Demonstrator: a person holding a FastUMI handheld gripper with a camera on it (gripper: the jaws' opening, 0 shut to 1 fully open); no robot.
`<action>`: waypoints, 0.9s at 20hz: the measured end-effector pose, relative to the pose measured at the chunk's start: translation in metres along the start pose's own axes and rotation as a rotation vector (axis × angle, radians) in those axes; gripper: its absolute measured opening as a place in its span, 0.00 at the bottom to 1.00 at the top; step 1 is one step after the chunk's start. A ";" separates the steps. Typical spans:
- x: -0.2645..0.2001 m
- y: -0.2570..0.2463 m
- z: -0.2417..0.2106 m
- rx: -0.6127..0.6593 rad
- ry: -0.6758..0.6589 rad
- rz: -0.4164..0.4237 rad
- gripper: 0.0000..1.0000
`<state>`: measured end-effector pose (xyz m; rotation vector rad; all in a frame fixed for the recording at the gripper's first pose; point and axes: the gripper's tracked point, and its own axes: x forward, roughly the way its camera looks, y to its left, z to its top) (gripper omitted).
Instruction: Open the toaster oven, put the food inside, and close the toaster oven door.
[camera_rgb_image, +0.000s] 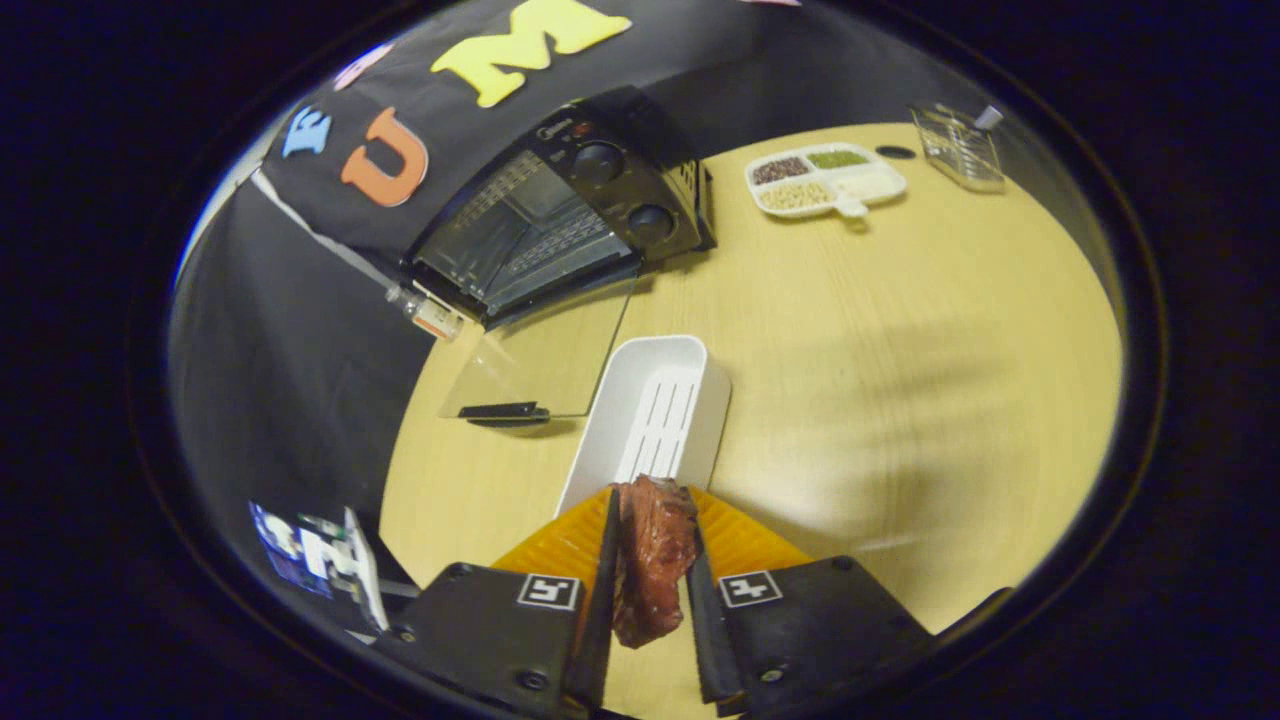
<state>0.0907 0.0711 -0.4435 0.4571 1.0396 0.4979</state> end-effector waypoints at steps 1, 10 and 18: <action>-0.001 0.000 -0.001 0.022 0.013 0.013 0.34; -0.042 0.017 0.022 0.011 -0.084 0.015 0.18; -0.098 0.119 0.022 -0.064 -0.284 -0.036 0.18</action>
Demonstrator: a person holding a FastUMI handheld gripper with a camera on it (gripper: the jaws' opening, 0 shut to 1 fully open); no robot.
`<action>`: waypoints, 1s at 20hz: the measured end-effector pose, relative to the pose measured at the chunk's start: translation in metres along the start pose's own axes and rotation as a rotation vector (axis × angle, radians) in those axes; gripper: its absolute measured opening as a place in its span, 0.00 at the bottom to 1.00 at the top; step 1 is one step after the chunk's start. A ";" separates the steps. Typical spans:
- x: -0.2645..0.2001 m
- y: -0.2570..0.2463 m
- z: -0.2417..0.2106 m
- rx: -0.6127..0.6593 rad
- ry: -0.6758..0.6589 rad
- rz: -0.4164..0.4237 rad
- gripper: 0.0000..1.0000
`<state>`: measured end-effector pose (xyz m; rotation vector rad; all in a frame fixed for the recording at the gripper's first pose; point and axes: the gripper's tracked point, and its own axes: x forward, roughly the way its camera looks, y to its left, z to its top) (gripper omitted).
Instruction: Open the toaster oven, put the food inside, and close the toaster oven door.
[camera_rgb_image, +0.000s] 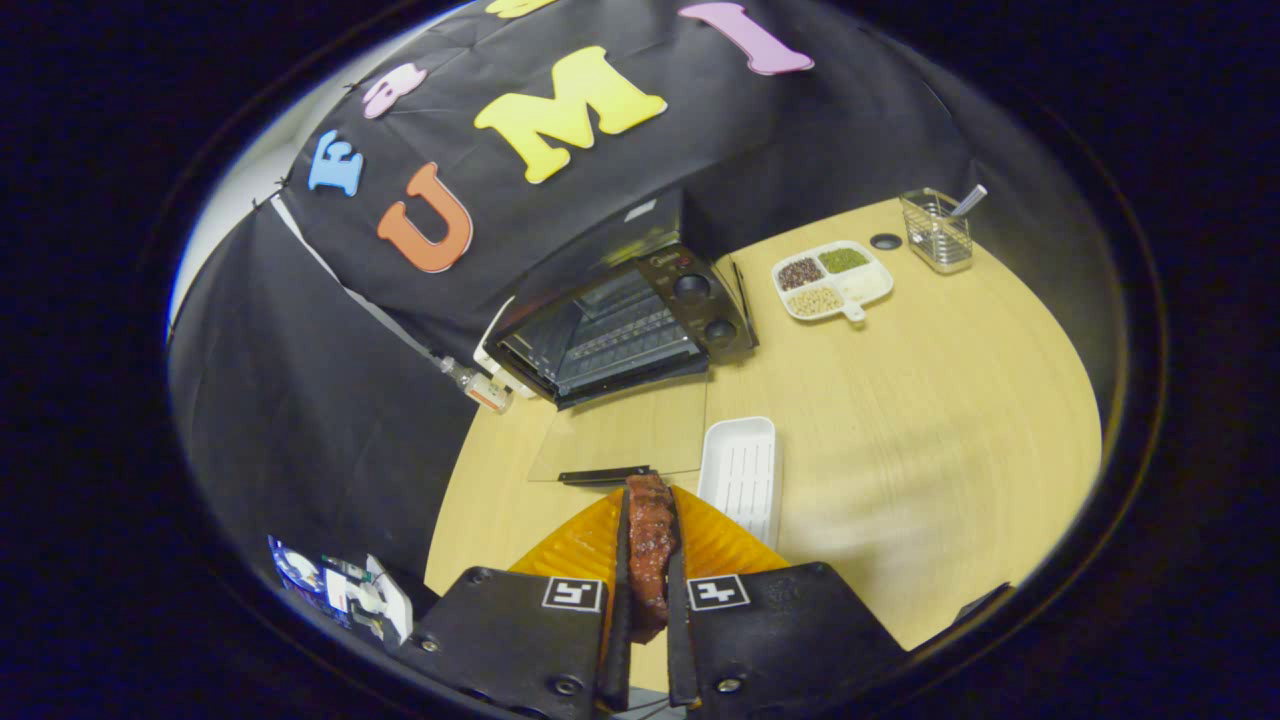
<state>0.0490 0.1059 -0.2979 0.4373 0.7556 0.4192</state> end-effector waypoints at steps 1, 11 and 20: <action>0.000 0.017 0.000 0.004 -0.023 0.007 0.18; 0.126 0.114 0.049 0.355 -0.274 0.119 0.18; 0.288 0.086 0.079 0.688 -0.385 0.086 0.18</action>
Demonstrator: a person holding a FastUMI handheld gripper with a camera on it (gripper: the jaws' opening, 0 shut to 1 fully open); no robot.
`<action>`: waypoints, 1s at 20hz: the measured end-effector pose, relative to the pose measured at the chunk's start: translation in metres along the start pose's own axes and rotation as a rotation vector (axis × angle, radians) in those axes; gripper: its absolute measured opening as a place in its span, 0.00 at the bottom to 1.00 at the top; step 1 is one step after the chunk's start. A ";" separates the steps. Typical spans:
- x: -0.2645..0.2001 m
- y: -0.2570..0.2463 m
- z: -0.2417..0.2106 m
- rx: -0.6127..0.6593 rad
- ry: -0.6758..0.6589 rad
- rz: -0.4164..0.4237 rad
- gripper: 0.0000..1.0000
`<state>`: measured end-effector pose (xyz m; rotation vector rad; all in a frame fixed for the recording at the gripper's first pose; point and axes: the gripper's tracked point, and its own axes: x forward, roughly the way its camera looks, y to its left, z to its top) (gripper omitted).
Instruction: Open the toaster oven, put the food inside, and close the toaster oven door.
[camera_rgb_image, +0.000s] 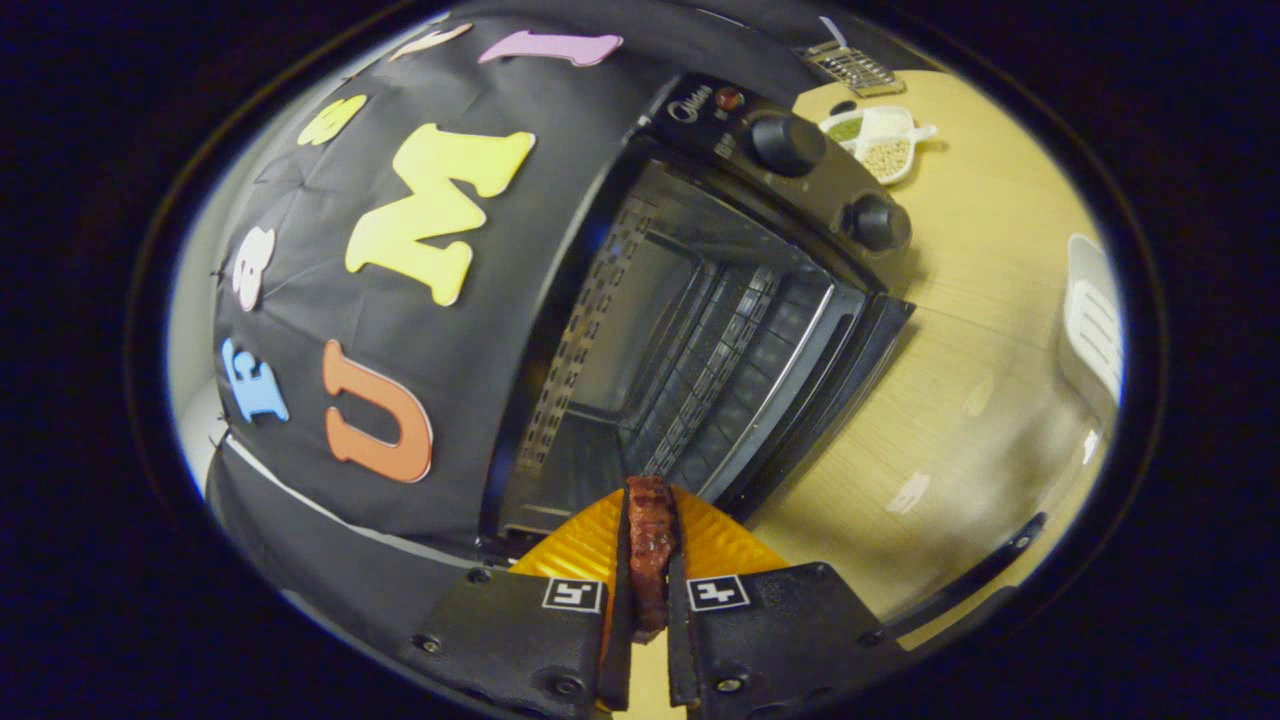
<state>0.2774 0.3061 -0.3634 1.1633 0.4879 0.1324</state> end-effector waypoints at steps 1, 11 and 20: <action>0.009 -0.002 0.007 0.003 -0.033 -0.016 0.18; 0.050 -0.013 0.048 -0.153 -0.185 -0.149 0.20; 0.041 -0.018 0.070 -0.500 -0.198 -0.306 0.79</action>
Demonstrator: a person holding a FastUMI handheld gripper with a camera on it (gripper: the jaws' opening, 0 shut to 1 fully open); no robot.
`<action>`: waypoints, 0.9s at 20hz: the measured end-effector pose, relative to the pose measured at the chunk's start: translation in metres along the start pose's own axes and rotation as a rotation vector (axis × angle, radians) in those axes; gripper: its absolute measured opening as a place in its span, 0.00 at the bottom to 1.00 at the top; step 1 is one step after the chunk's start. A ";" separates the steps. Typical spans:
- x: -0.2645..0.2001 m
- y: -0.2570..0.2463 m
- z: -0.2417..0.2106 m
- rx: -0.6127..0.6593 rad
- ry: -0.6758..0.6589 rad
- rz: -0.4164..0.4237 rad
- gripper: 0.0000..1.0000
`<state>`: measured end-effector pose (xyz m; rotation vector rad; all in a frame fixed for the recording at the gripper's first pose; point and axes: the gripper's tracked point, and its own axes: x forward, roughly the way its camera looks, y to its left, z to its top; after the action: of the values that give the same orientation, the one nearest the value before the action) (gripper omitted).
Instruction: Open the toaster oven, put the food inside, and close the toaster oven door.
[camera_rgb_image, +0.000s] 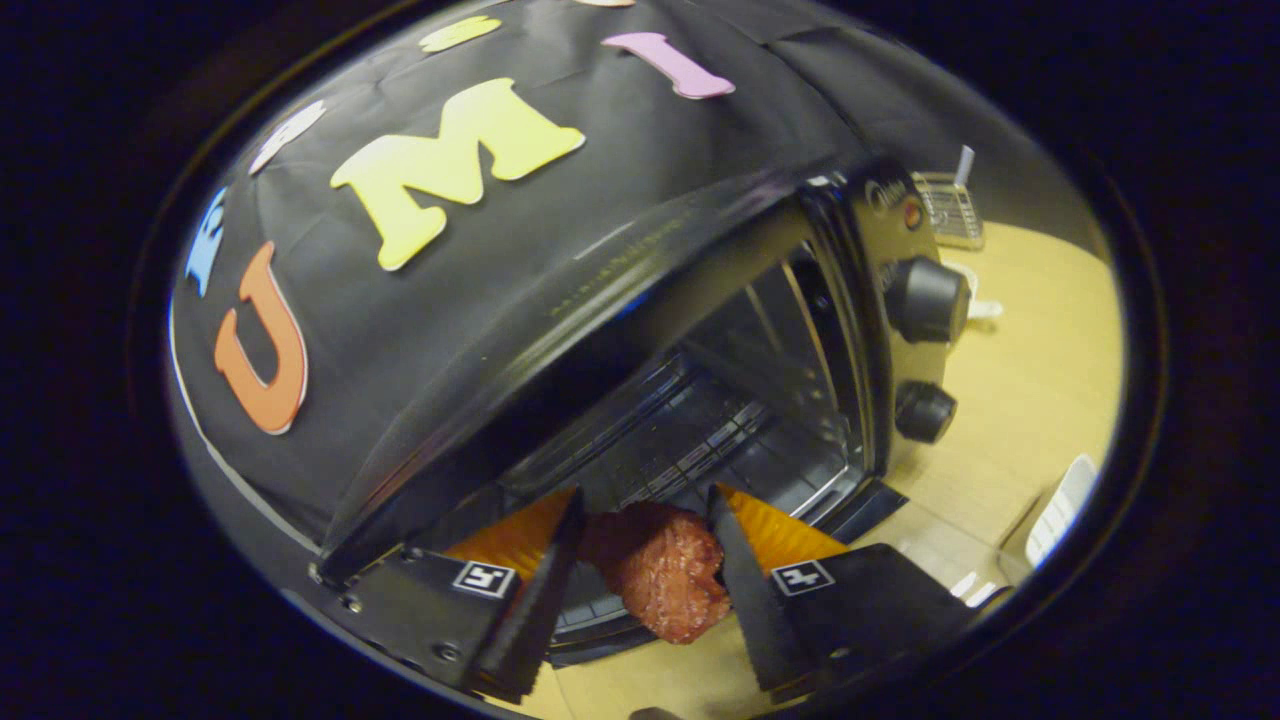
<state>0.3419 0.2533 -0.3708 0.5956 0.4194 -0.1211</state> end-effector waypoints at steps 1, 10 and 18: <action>-0.003 0.001 0.001 -0.025 0.003 0.004 0.86; -0.058 0.004 -0.003 -0.189 0.052 0.044 0.94; -0.172 -0.003 0.001 -0.431 0.034 0.093 0.94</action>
<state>0.1850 0.2490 -0.2994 0.1920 0.4342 0.0684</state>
